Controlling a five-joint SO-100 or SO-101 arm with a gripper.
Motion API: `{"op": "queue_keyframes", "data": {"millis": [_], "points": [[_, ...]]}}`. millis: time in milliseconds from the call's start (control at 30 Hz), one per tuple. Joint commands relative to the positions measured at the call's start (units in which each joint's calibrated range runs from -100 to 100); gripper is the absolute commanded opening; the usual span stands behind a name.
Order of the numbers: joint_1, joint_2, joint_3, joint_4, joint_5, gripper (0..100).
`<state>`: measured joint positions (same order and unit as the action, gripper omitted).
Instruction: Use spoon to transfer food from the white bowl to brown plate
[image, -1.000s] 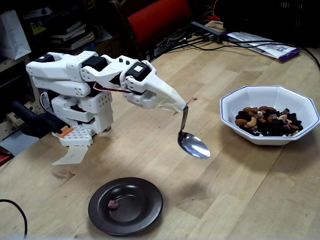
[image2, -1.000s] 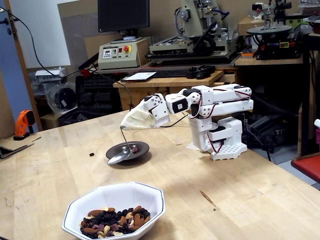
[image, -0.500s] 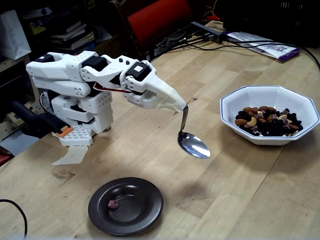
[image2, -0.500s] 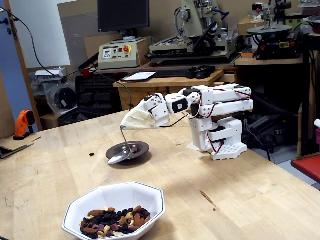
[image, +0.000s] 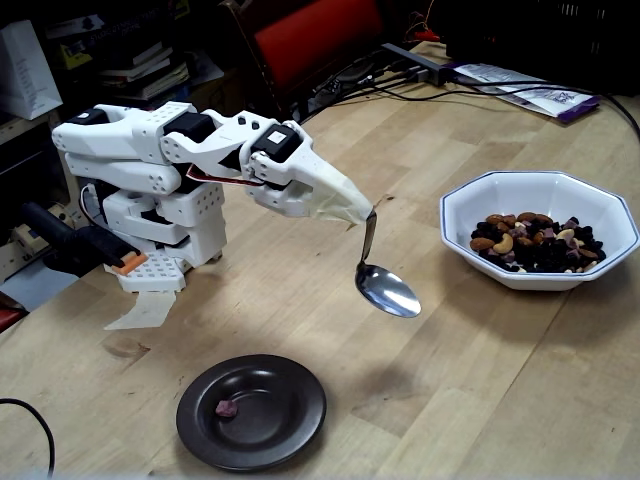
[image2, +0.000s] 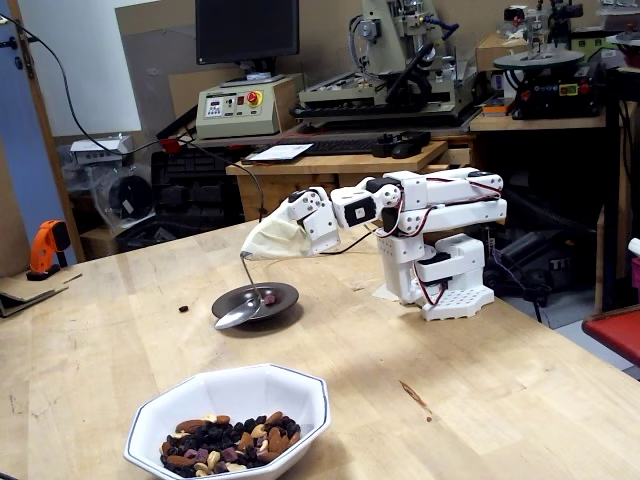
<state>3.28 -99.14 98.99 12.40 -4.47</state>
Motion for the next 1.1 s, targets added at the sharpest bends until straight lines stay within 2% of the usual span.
{"op": "queue_keyframes", "data": {"millis": [0,1067], "points": [[0.4,-0.3,0.2,-0.2,0.0,4],[0.4,-0.3,0.2,-0.2,0.0,4]]}}
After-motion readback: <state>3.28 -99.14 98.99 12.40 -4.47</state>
